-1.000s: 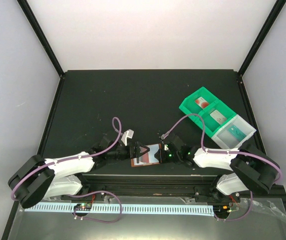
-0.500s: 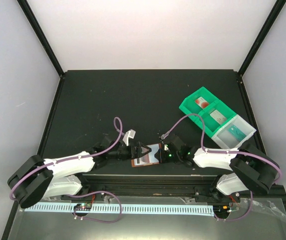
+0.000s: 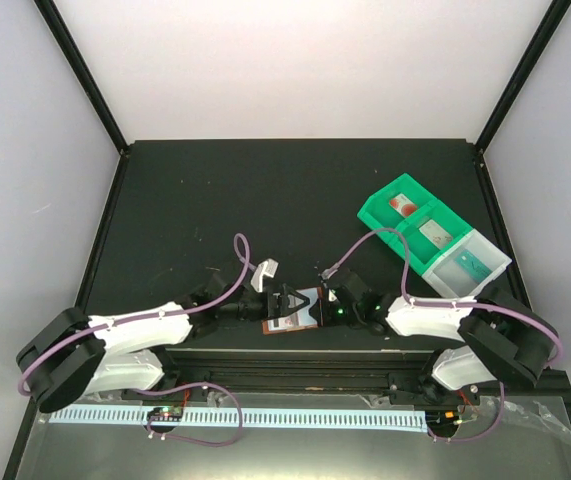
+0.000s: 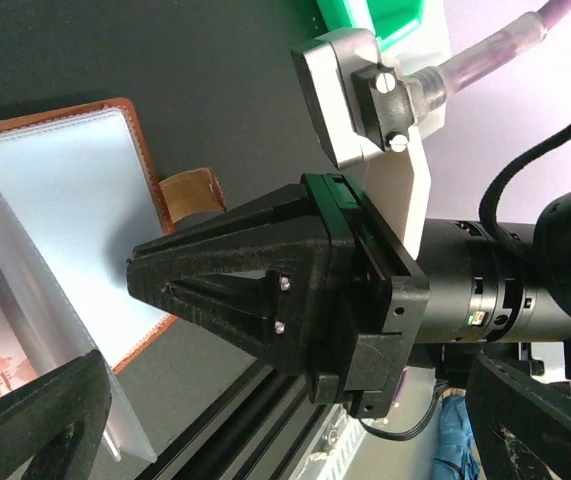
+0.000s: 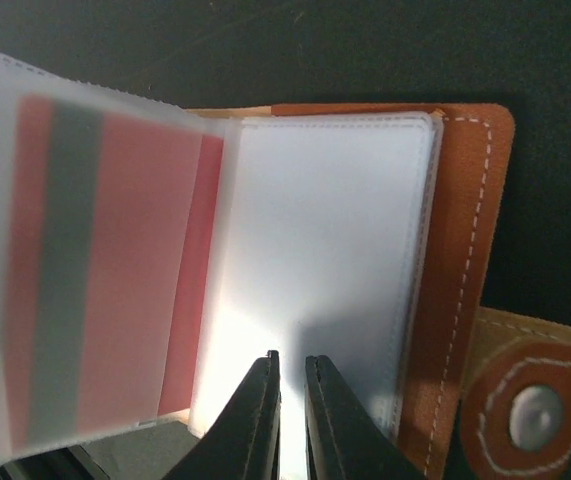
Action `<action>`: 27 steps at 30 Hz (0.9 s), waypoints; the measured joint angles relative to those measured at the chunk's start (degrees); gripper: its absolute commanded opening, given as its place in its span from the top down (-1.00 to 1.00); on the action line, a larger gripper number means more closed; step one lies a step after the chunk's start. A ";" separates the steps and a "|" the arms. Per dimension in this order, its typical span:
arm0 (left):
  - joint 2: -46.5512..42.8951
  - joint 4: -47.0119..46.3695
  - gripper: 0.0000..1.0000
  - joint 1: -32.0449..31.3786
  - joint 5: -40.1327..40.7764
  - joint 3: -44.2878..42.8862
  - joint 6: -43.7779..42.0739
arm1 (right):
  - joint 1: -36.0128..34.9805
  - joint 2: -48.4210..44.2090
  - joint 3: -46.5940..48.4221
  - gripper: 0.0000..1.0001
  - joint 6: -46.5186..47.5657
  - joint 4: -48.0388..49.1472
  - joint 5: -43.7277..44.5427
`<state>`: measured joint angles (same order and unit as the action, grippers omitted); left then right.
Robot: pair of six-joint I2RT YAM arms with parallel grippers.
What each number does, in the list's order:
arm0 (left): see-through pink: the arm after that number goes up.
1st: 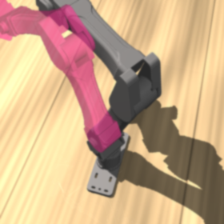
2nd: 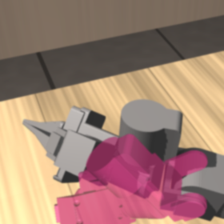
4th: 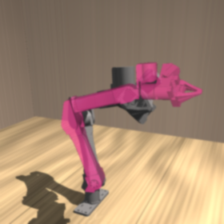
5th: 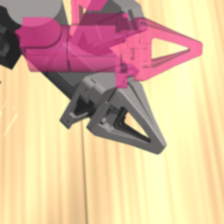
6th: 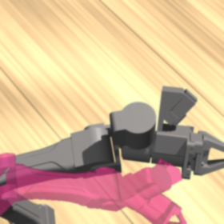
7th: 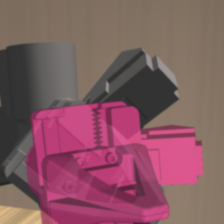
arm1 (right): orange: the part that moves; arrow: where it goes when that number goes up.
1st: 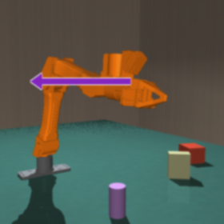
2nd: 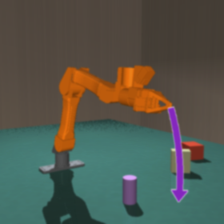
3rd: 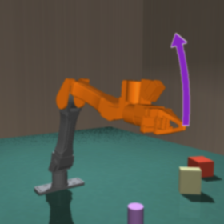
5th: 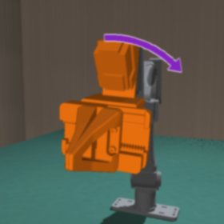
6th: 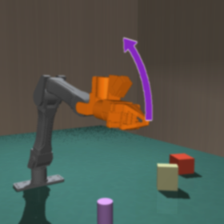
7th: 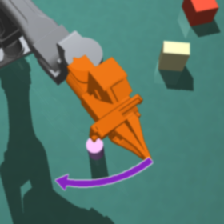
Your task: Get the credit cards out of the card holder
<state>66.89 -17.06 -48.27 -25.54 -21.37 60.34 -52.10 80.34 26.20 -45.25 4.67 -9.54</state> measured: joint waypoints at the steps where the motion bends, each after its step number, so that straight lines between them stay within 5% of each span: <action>1: 0.35 -0.63 -0.98 -0.13 -0.09 -0.02 0.02 | 0.00 -0.17 -0.22 0.78 -0.07 0.11 0.02; 19: 9.97 -5.42 -0.97 -1.01 -1.49 -5.11 0.07 | 0.00 -10.71 -4.11 0.71 0.37 0.04 1.16; 27: 1.18 7.06 -0.86 -0.74 4.42 -5.09 -3.45 | 0.00 -10.29 -3.78 0.66 1.51 -1.44 3.17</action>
<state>68.07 -10.00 -49.01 -21.12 -26.46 56.88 -52.10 70.04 22.41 -43.75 3.22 -6.37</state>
